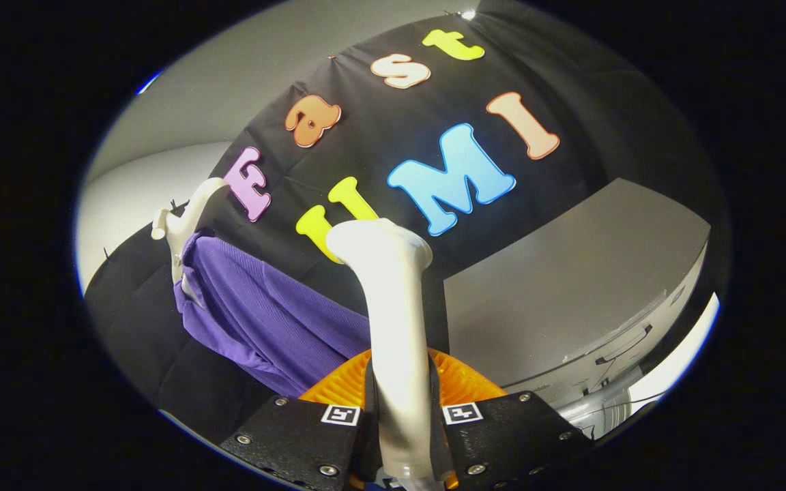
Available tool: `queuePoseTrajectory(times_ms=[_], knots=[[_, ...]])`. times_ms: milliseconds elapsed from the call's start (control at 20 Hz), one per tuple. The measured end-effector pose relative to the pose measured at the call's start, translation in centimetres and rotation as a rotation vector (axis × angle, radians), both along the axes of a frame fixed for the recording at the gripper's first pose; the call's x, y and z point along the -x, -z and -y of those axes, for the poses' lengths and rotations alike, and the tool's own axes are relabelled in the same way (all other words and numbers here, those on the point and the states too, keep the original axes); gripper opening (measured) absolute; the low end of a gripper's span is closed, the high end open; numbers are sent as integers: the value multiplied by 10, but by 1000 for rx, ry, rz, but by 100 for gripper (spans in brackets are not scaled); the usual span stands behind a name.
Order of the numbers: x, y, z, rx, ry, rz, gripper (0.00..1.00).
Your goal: Iron the clothes twice with a garment steamer, once on the left side and once on the right side.
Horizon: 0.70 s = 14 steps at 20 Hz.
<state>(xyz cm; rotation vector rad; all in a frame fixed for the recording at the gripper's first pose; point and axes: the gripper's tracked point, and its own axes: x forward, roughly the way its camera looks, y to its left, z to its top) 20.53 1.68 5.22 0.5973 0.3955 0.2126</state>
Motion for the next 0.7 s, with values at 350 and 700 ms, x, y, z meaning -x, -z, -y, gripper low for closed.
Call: queuePoseTrajectory(times_ms=[350, 700], knots=[[31, -22, -62, 163, 35, 158, 29], [46, -44, -105, 335, 62, 332, 30]])
